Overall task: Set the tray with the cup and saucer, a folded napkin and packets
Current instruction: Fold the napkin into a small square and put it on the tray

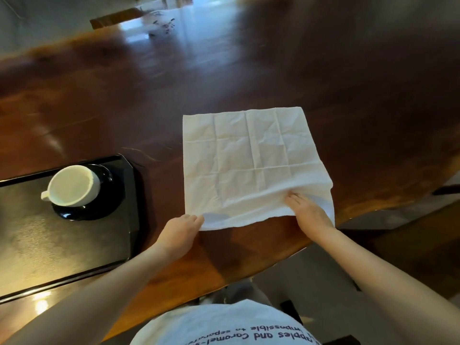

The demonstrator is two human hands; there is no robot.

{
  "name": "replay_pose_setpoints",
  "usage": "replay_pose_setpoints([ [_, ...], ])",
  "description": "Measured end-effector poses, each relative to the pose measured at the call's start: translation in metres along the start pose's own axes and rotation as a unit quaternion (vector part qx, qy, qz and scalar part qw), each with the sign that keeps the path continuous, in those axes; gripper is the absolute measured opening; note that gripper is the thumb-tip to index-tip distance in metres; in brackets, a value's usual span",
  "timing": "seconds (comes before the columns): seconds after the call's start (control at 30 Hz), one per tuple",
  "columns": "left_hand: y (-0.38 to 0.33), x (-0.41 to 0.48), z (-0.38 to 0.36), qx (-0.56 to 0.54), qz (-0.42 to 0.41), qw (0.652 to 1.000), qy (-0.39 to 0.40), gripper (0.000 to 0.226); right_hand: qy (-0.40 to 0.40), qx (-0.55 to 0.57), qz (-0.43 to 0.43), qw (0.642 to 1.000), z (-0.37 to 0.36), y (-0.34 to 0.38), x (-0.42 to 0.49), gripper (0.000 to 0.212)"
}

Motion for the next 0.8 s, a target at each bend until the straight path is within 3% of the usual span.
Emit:
replay_pose_setpoints([
  [0.17,-0.003,-0.014,-0.008,0.055,-0.001,0.998,0.035,0.019,0.061,0.011,0.021,0.998,-0.002,0.014,0.015,0.062],
  [0.3,0.016,-0.021,-0.003,0.028,0.069,0.997,0.019,0.026,0.095,0.023,0.021,0.995,0.002,0.041,0.032,0.057],
  [0.43,0.04,-0.028,0.008,-0.107,0.078,0.99,0.052,0.022,0.115,0.037,0.002,0.993,0.027,0.034,0.038,0.031],
  [0.53,0.053,-0.027,0.037,-0.258,0.06,0.964,0.036,0.028,0.144,-0.023,0.001,0.989,0.061,0.014,0.036,0.024],
  [0.67,0.084,-0.01,0.079,-0.336,0.116,0.933,-0.059,0.024,0.159,0.015,-0.027,0.987,0.112,-0.008,0.062,0.025],
  [0.8,0.122,0.011,0.104,-0.472,0.226,0.839,-0.149,0.014,0.149,0.057,-0.031,0.987,0.16,-0.004,0.11,0.008],
])
Point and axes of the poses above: each hand's wrist, its own x-axis towards the middle knuckle, its own z-axis out of the back of the hand, y = z × x, the point moved 4 cm from there along x, towards the middle knuckle, and after that the axes turned 15 degrees about -z, right-handed, at the moved point
